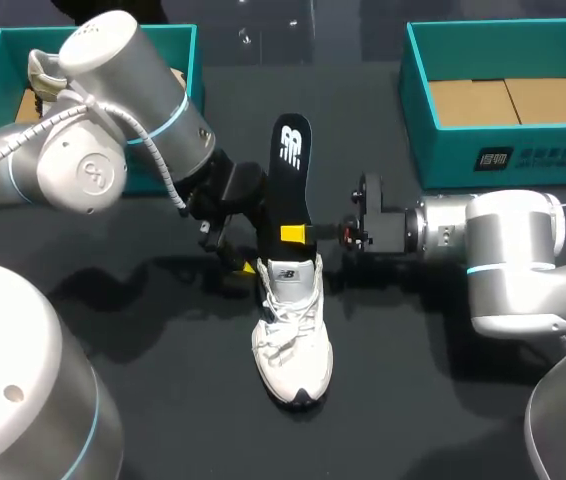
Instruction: Take the shoe out of the shoebox, open the shoe tongue, remove and reinsert the insole, then place the shoe into the shoebox
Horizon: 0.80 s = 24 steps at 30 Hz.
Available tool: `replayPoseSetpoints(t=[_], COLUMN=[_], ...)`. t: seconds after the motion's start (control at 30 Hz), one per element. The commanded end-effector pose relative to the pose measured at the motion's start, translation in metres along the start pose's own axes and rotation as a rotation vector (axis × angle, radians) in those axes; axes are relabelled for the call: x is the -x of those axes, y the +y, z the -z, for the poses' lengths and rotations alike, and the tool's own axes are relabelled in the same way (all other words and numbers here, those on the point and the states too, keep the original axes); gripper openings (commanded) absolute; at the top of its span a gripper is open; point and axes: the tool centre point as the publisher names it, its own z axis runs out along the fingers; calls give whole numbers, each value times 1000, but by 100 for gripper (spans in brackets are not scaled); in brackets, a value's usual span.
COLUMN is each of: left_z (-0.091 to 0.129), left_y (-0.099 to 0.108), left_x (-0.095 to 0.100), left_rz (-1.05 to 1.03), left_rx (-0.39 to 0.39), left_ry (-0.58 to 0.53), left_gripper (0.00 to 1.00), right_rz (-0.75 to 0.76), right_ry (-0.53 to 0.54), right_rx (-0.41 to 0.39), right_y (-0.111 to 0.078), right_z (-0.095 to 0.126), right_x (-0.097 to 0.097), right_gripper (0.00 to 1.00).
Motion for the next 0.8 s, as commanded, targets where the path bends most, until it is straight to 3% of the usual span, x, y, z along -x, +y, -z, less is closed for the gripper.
replayPoseSetpoints(t=[0.03, 0.8], left_z=[-1, -1], left_y=[-1, -1], left_x=[1, 1], left_rz=[-1, -1], left_rx=[3, 3], left_ry=[1, 1], left_gripper=[100, 100], right_rz=[-4, -116], right_ry=[-3, -45], right_rx=[-4, -22], right_y=[-9, -45], right_z=[-2, 0], right_x=[-2, -13], right_gripper=[0, 0])
